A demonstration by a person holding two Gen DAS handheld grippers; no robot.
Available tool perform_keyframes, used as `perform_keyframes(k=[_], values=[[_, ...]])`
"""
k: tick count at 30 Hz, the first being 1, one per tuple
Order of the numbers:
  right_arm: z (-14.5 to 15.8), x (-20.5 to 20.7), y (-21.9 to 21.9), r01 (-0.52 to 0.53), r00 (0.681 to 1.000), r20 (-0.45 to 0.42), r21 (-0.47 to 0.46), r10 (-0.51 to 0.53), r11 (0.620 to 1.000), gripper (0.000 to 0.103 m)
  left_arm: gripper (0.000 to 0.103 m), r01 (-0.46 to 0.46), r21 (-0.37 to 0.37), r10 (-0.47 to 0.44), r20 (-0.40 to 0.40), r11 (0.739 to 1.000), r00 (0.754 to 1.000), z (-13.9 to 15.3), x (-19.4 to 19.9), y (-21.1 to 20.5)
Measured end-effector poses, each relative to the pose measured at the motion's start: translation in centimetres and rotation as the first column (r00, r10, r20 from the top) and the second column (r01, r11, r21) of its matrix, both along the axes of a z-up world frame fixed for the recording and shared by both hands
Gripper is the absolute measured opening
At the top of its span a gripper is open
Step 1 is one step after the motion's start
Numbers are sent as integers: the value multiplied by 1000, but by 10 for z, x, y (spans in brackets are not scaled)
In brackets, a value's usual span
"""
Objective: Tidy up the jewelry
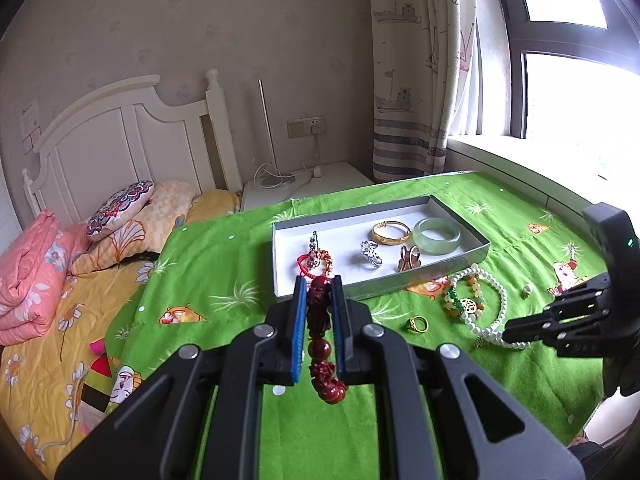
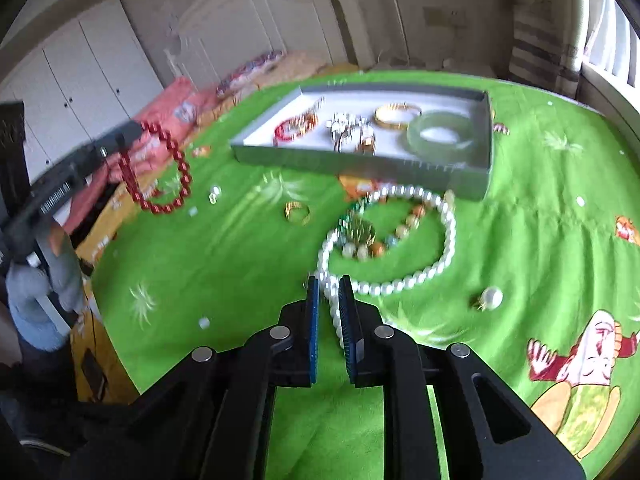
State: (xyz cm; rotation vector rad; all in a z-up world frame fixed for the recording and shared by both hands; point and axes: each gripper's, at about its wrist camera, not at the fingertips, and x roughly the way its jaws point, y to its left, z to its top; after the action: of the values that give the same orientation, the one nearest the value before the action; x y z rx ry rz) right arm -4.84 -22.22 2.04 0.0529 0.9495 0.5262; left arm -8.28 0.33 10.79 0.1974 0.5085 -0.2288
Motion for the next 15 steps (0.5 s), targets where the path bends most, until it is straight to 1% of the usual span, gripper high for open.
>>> perform_keyframes(k=[1,2,3,4,5,6,7,8,9,10,11,12,14,15], values=[[-9,2,4,-11,1000,-14,-26,11,1000,17,11,2,1,-2,-1,1000,1000,0,0,-1],[-15,3,8,-14,1000,-10,-57,13,998,18,11,3,2,-3,-1,1000,1000,-1,0,-2],[-14,3,11,-18,1000,18,-73,19,997,20,11,4,5,-4,0,1000,1000,-1,-2,-2],[-14,4,15,-21,999,23,-98,24,995,35,11,4,8,-4,2,1000,1000,-1,-3,-2],[-12,3,19,-39,999,25,-97,42,995,76,11,3,9,-3,3,1000,1000,0,-3,-1],[-10,-1,23,-49,998,41,-104,54,993,90,11,0,9,0,4,1000,1000,-1,-4,0],[-7,-6,26,-58,995,75,-117,68,991,90,11,-2,6,2,2,1000,1000,-1,-3,1],[-3,-11,29,-62,991,106,-137,77,989,79,11,-5,4,5,0,1000,1000,-1,-3,3],[1,-15,31,-55,988,135,-164,77,985,74,11,-8,2,8,-2,1000,1000,-2,-2,4],[5,-16,32,-45,984,160,-187,76,981,71,11,-9,2,9,-5,1000,1000,-3,-1,5],[9,-14,31,-46,981,175,-198,82,979,71,11,-10,0,10,-8,1000,1000,-4,-1,5],[11,-10,31,-52,980,177,-204,90,977,70,11,-10,-2,10,-10,1000,1000,-4,0,5],[8,1,32,-78,981,155,-235,116,969,61,11,-8,-3,8,-9,1000,1000,-4,-1,4],[4,8,33,-91,982,139,-256,130,962,60,11,-7,-3,7,-7,1000,1000,-4,-2,4]])
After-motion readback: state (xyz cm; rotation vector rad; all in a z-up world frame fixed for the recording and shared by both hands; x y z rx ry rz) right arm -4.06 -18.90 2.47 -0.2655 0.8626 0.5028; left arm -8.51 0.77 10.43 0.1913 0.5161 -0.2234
